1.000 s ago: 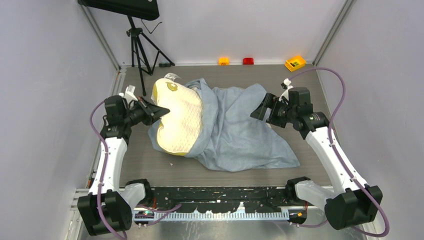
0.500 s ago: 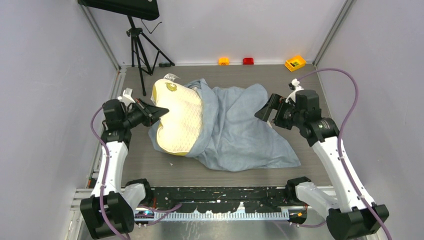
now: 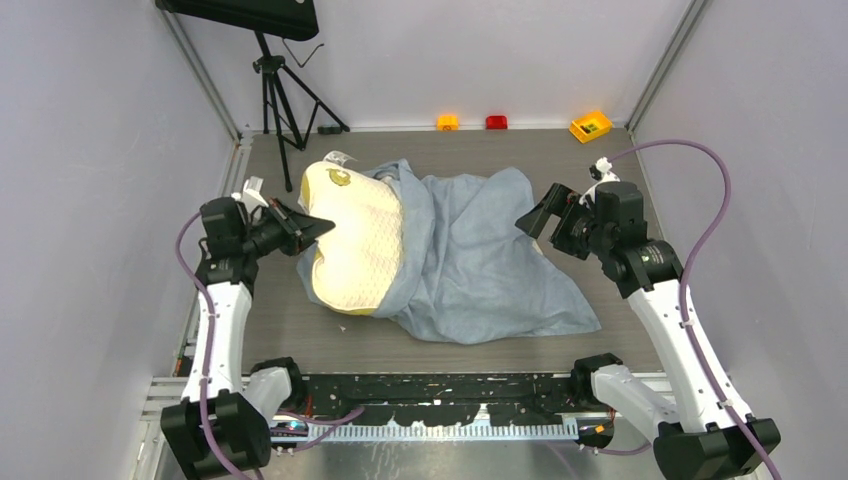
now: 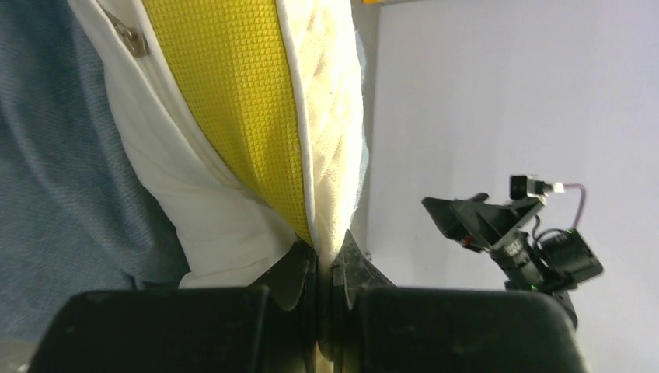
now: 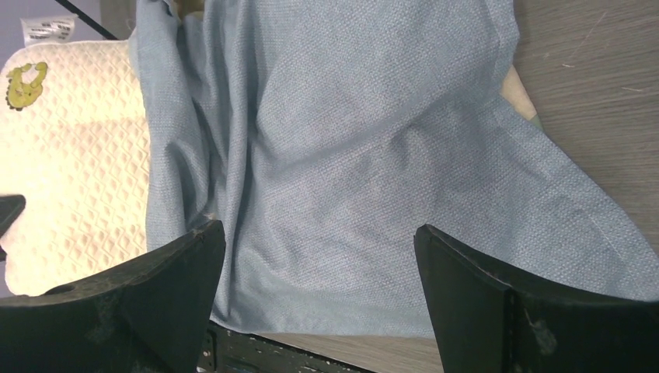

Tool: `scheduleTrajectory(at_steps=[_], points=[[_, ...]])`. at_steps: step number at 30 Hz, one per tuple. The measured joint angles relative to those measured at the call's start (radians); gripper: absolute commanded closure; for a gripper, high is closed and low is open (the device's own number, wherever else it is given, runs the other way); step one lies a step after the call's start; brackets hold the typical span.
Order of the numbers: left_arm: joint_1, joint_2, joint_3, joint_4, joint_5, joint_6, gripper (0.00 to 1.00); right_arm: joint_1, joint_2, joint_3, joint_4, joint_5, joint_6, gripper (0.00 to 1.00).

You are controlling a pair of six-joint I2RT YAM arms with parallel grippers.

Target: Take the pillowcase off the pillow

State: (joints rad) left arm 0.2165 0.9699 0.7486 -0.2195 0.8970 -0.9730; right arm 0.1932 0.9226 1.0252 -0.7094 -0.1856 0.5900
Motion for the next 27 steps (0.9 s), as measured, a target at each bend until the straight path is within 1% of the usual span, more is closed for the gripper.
scheduleTrajectory(at_steps=[3, 5, 7, 9, 13, 15, 18, 20, 22, 25, 27], points=[[0.0, -0.023, 0.092, -0.195, -0.088, 0.127, 1.0, 0.0, 0.0, -0.005, 0.023, -0.01, 0.008, 0.04], [0.0, -0.05, 0.125, -0.265, -0.143, 0.172, 1.0, 0.0, 0.0, -0.017, 0.048, -0.03, 0.015, 0.04], [0.002, -0.082, 0.119, -0.291, -0.177, 0.17, 1.0, 0.0, 0.0, -0.029, 0.066, -0.053, 0.018, 0.04], [0.006, -0.098, 0.063, -0.233, -0.158, 0.127, 1.0, 0.0, 0.001, -0.037, 0.075, -0.08, 0.022, 0.04], [0.014, -0.07, -0.111, -0.008, -0.095, -0.029, 1.0, 0.0, 0.009, -0.037, 0.09, -0.129, 0.036, 0.04], [0.014, -0.041, -0.134, 0.001, -0.089, -0.049, 1.0, 0.004, 0.017, -0.037, 0.103, -0.15, 0.048, 0.04], [0.0, -0.045, -0.111, -0.042, -0.098, -0.017, 1.0, 0.032, 0.029, -0.039, 0.125, -0.158, 0.072, 0.04], [-0.01, -0.068, -0.082, -0.074, -0.116, 0.012, 1.0, 0.087, 0.042, -0.04, 0.143, -0.146, 0.089, 0.04], [-0.024, -0.098, -0.057, -0.108, -0.145, 0.036, 1.0, 0.171, 0.063, -0.04, 0.164, -0.115, 0.103, 0.04], [-0.048, -0.127, -0.036, -0.144, -0.183, 0.06, 1.0, 0.339, 0.134, -0.024, 0.194, -0.046, 0.13, 0.04], [-0.068, -0.128, -0.031, -0.16, -0.208, 0.07, 1.0, 0.423, 0.193, -0.01, 0.218, -0.013, 0.149, 0.04]])
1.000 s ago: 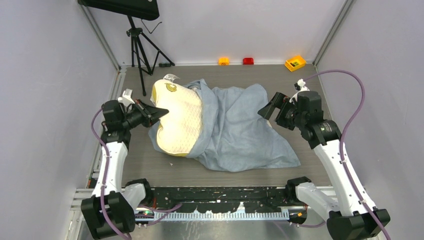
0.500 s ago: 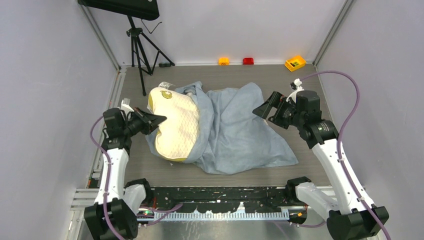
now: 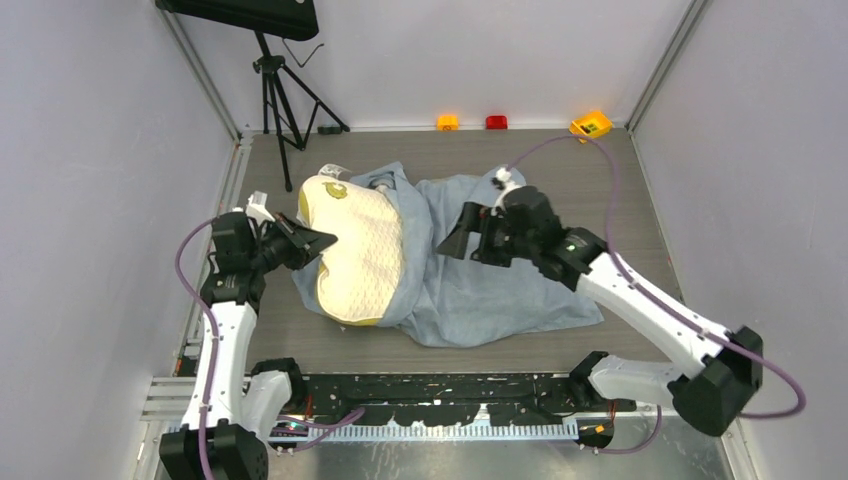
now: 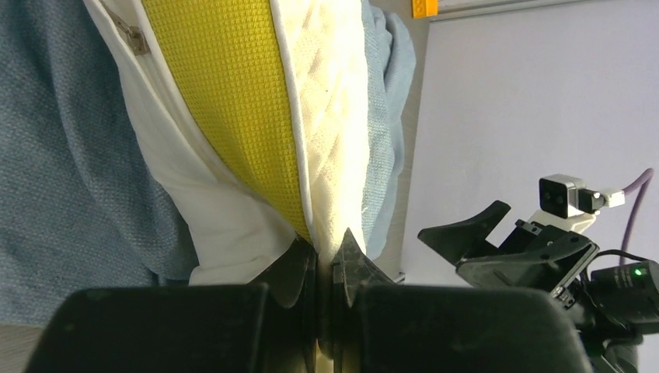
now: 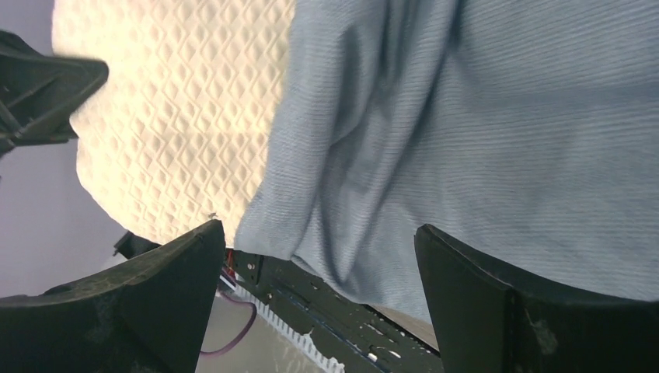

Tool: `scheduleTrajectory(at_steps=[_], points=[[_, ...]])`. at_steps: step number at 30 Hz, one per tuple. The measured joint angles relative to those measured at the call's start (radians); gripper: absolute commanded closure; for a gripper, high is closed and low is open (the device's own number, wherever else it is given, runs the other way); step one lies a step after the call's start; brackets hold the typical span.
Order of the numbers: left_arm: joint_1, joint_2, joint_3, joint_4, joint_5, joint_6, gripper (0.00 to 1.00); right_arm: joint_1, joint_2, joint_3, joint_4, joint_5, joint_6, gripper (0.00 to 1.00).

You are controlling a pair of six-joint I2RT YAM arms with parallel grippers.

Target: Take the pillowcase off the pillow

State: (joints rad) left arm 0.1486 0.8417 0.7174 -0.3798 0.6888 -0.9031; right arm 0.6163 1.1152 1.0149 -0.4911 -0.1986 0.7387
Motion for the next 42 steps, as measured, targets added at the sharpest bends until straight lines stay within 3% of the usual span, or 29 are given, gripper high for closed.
scheduleTrajectory(at_steps=[7, 10, 14, 18, 22, 27, 33, 42], points=[[-0.057, 0.005, 0.02, -0.053, -0.069, 0.035, 1.0, 0.216, 0.211, 0.064, 0.069, 0.121, 0.068, 0.04], [-0.068, 0.005, 0.046, -0.067, -0.077, 0.049, 1.0, 0.273, 0.288, 0.108, 0.073, 0.162, 0.077, 0.11], [-0.073, 0.005, 0.079, -0.089, -0.081, 0.055, 1.0, 0.319, 0.395, 0.18, 0.073, 0.196, 0.079, 0.38], [-0.076, 0.008, 0.119, -0.122, -0.093, 0.071, 1.0, 0.331, 0.426, 0.175, 0.071, 0.214, 0.089, 0.81], [-0.077, 0.021, 0.195, -0.18, -0.126, 0.102, 1.0, 0.324, 0.402, 0.144, 0.071, 0.264, 0.101, 0.97], [-0.077, 0.04, 0.309, -0.229, -0.171, 0.13, 1.0, 0.263, 0.295, 0.051, 0.027, 0.337, 0.101, 1.0], [-0.079, 0.089, 0.45, -0.28, -0.244, 0.153, 1.0, 0.047, 0.098, -0.05, -0.051, 0.41, 0.081, 1.0], [-0.091, 0.121, 0.47, -0.319, -0.262, 0.161, 1.0, -0.142, -0.132, -0.06, -0.174, 0.531, -0.013, 1.0]])
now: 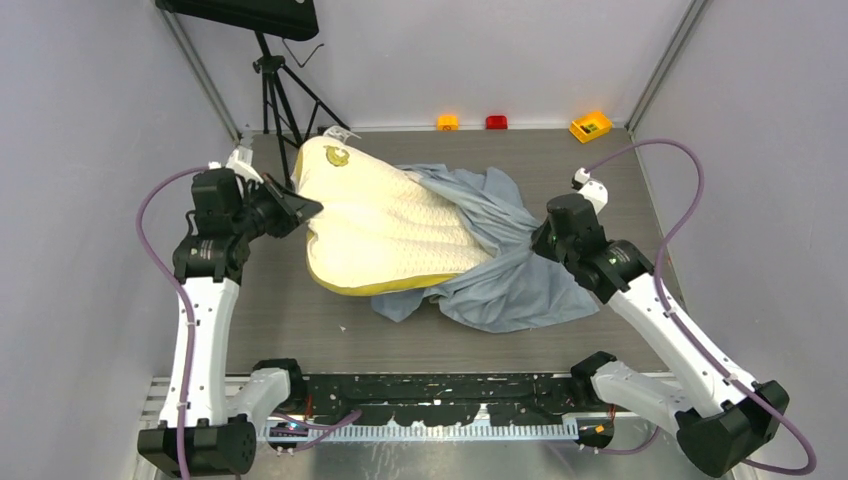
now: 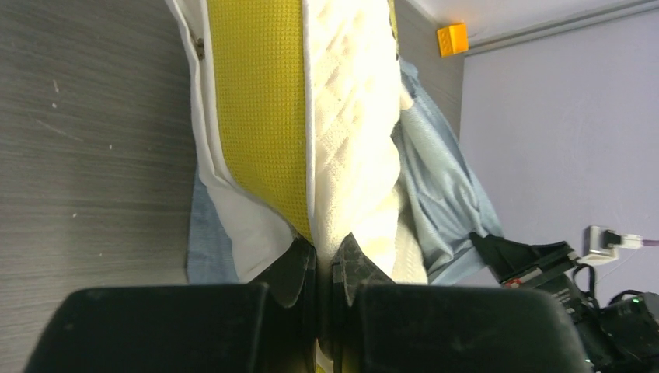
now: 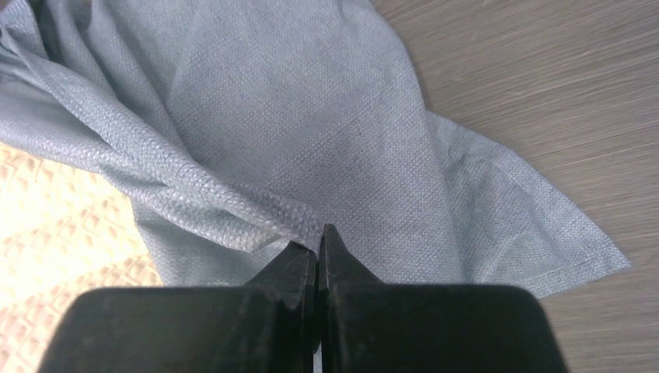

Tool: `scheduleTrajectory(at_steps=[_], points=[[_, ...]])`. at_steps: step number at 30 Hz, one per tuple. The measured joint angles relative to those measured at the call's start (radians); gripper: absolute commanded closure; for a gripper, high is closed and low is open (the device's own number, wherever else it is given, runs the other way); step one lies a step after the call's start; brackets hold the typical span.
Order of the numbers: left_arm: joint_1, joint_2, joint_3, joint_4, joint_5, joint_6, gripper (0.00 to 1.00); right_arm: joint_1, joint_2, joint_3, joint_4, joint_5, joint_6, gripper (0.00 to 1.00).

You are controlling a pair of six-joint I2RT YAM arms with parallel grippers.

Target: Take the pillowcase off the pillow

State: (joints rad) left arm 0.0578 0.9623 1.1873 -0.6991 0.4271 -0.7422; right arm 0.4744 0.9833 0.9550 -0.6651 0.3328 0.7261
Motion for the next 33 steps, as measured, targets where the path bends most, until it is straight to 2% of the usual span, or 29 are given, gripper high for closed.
scheduleTrajectory(at_steps=[7, 9, 10, 13, 14, 16, 26, 33], points=[[-0.004, 0.041, -0.067, -0.034, 0.029, 0.029, 1.0, -0.001, -0.036, 0.052, -0.075, 0.142, -0.095, 1.0], [-0.004, 0.043, -0.089, -0.041, 0.037, 0.04, 1.0, -0.001, -0.048, 0.053, -0.081, 0.16, -0.108, 0.94], [-0.005, 0.043, -0.106, -0.041, 0.042, 0.044, 1.0, -0.002, -0.052, 0.053, -0.085, 0.163, -0.117, 0.87], [-0.005, 0.043, -0.153, -0.039, 0.059, 0.049, 1.0, -0.002, -0.055, 0.053, -0.089, 0.146, -0.148, 0.37], [-0.006, 0.043, -0.171, -0.038, 0.061, 0.051, 1.0, -0.005, -0.055, 0.053, -0.09, 0.136, -0.159, 0.27], [-0.011, 0.043, -0.198, -0.037, 0.06, 0.06, 1.0, -0.011, -0.056, 0.053, -0.093, 0.111, -0.183, 0.17], [-0.108, 0.043, -0.237, -0.023, 0.035, 0.15, 1.0, -0.019, -0.031, 0.085, -0.084, -0.063, -0.271, 0.15], [-0.132, -0.016, -0.267, -0.008, 0.007, 0.203, 1.0, -0.02, 0.22, 0.279, -0.037, -0.272, -0.292, 0.1]])
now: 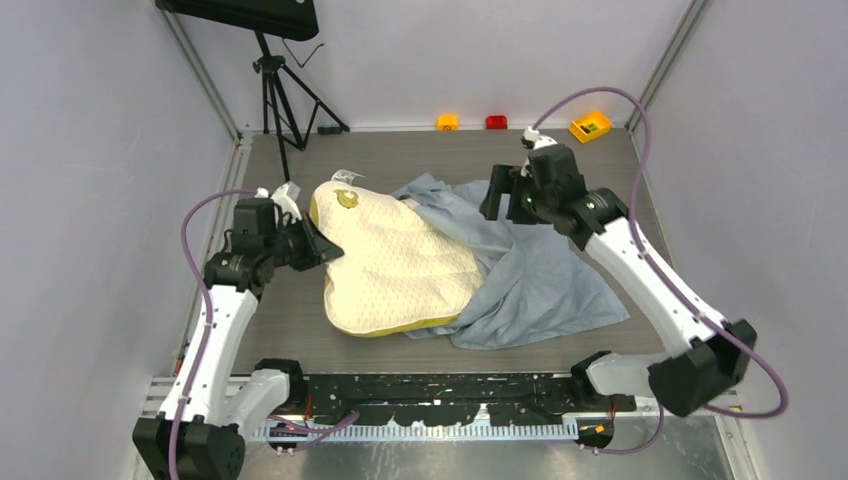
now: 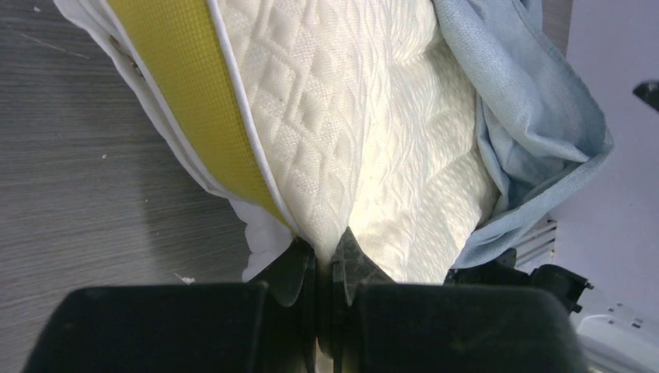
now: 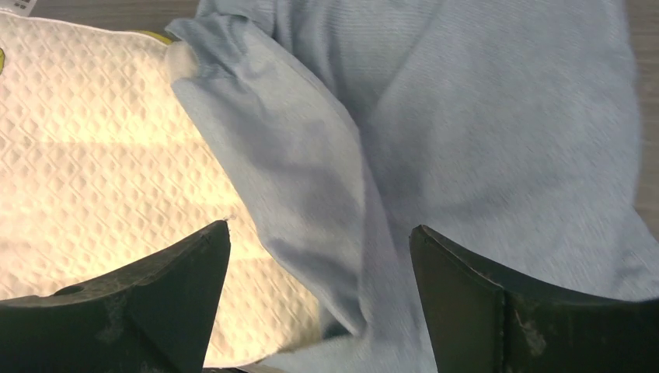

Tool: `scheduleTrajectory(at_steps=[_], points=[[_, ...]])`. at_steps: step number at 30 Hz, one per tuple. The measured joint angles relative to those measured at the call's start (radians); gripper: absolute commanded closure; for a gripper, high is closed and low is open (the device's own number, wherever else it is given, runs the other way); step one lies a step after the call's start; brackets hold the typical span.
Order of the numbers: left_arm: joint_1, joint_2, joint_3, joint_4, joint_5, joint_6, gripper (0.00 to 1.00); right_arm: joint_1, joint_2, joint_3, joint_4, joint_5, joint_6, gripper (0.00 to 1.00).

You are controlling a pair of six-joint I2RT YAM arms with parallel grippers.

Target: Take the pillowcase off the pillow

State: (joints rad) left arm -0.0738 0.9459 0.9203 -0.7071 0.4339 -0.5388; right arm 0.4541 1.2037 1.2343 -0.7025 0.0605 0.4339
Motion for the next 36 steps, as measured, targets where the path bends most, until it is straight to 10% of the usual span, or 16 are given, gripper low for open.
scheduleTrajectory(at_steps=[19, 21, 25, 36], points=[[-0.033, -0.076, -0.021, 0.006, -0.024, 0.08, 1.0, 0.238, 0.668, 0.451, -0.019, 0.024, -0.213, 0.15], [-0.033, -0.076, -0.021, 0.005, -0.024, 0.08, 1.0, 0.241, 0.696, 0.458, -0.026, 0.054, -0.224, 0.27], [-0.034, -0.077, -0.021, 0.005, -0.028, 0.08, 1.0, 0.242, 0.732, 0.458, -0.037, 0.161, -0.248, 0.98], [-0.041, -0.124, -0.016, -0.016, -0.08, 0.077, 1.0, 0.065, 0.755, 0.456, -0.03, 0.411, -0.183, 1.0]])
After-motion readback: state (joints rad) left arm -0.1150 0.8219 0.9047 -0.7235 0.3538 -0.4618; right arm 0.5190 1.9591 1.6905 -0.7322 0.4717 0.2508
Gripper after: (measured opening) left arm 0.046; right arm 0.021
